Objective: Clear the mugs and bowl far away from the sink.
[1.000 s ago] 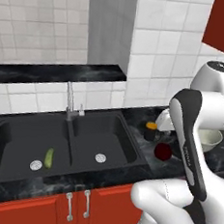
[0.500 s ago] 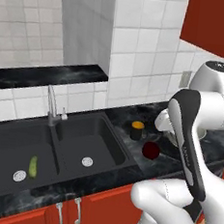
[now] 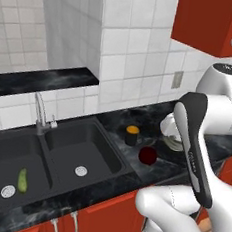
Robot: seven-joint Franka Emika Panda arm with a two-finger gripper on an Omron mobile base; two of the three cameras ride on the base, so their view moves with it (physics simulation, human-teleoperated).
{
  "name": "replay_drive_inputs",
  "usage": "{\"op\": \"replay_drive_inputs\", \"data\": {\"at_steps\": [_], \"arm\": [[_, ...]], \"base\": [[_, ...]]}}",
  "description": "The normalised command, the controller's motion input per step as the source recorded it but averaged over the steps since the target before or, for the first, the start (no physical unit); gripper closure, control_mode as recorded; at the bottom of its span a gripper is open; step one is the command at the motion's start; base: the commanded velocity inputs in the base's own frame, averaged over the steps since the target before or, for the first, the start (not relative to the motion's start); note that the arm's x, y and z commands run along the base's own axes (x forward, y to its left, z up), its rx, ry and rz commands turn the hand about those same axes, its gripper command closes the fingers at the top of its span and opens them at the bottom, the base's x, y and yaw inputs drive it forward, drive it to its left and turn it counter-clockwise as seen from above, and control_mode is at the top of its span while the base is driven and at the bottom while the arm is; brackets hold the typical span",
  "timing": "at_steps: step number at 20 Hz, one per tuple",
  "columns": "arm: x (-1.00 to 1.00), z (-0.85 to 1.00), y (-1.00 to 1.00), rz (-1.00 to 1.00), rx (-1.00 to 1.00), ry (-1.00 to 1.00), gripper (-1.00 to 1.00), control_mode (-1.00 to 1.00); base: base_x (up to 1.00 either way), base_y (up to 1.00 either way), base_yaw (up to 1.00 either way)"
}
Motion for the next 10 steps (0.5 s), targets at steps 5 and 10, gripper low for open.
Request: {"op": "replay_drive_inputs", "data": {"at_steps": [5,10], "arm": [[0.00,0.00,0.00,0.00,0.00,0.00,-1.00,1.00],[0.20,-0.28,0.00,-0.06,0.00,0.13,-1.00,-1.00]], "base": [[0.10,0.00,-0.17],[0.00,0.00,0.00]]}}
